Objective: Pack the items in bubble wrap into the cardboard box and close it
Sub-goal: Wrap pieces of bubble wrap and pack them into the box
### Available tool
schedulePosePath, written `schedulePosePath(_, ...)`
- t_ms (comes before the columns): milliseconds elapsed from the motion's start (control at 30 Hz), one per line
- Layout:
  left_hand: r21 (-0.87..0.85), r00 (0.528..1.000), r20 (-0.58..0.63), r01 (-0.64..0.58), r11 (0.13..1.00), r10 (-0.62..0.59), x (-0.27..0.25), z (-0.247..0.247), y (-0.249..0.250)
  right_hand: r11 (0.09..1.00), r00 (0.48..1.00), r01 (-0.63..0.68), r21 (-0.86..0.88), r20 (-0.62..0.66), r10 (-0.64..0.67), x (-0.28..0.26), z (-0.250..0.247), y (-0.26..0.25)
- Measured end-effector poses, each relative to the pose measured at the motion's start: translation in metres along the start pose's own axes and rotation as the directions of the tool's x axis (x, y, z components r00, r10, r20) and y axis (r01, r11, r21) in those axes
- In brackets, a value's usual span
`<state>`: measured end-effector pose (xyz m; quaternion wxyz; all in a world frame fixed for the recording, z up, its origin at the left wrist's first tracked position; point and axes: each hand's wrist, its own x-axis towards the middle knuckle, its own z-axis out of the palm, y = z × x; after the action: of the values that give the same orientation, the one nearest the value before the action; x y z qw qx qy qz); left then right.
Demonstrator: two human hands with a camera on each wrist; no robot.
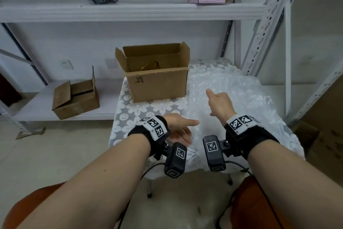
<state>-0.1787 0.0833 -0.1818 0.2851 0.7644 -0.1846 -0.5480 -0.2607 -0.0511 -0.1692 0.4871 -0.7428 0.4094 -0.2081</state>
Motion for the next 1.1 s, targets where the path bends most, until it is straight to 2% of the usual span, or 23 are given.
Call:
schedulePosePath(67, -0.028, 0.997, -0.012, -0.075, 0.997, 0.075, -0.003, 0.013, -0.002, 1.0, 1.0, -0.012, 0.006, 0.019, 0.012, -0.006, 0.0, 0.006)
schedulePosePath(133, 0.025, 0.979, -0.061, -0.192, 0.981, 0.193, -0.006, 0.023, 0.0, 1.0, 0.999, -0.002, 0.002, 0.039, 0.002, -0.011, -0.001, 0.009)
schedulePosePath(233, 0.14, 0.909, -0.196, -0.346, 0.928, 0.368, -0.01, 0.029, 0.004, 0.998, 0.997, 0.048, -0.044, 0.056, -0.045, -0.016, -0.003, 0.013)
schedulePosePath(300, 0.26, 0.81, -0.331, -0.416, 0.871, 0.485, -0.011, 0.027, 0.007, 0.992, 0.995, 0.083, -0.092, 0.059, -0.078, -0.018, -0.005, 0.014)
schedulePosePath(400, 0.43, 0.615, -0.463, -0.473, 0.769, 0.638, -0.014, 0.019, 0.007, 0.98, 0.993, 0.111, -0.165, 0.057, -0.103, -0.02, -0.005, 0.016)
schedulePosePath(433, 0.458, 0.57, -0.48, -0.485, 0.745, 0.667, -0.015, 0.016, 0.005, 0.971, 0.991, 0.123, -0.203, 0.066, -0.112, -0.021, -0.004, 0.017)
schedulePosePath(500, 0.498, 0.51, -0.513, -0.479, 0.723, 0.691, -0.014, 0.008, 0.0, 0.94, 0.983, 0.174, -0.294, 0.106, -0.149, -0.024, -0.001, 0.018)
schedulePosePath(600, 0.507, 0.446, -0.606, -0.423, 0.751, 0.659, -0.012, -0.005, -0.014, 0.868, 0.949, 0.307, -0.39, 0.19, -0.25, -0.035, 0.008, 0.017)
schedulePosePath(700, 0.503, 0.403, -0.681, -0.351, 0.79, 0.612, -0.014, -0.014, -0.027, 0.807, 0.888, 0.437, -0.398, 0.333, -0.316, -0.044, 0.019, 0.018)
schedulePosePath(767, 0.46, 0.394, -0.735, -0.309, 0.833, 0.552, -0.016, -0.022, -0.035, 0.754, 0.845, 0.503, -0.423, 0.423, -0.327, -0.052, 0.027, 0.017)
schedulePosePath(900, 0.234, 0.463, -0.821, -0.264, 0.936, 0.336, -0.012, -0.043, -0.047, 0.639, 0.786, 0.596, -0.486, 0.516, -0.341, -0.072, 0.038, 0.006)
schedulePosePath(1000, 0.223, 0.541, -0.787, -0.197, 0.955, 0.295, -0.012, -0.052, -0.049, 0.646, 0.722, 0.596, -0.477, 0.671, -0.169, -0.082, 0.044, 0.001)
schedulePosePath(1100, 0.233, 0.68, -0.665, -0.204, 0.951, 0.309, -0.014, -0.052, -0.046, 0.595, 0.672, 0.599, -0.536, 0.741, -0.008, -0.082, 0.05, 0.007)
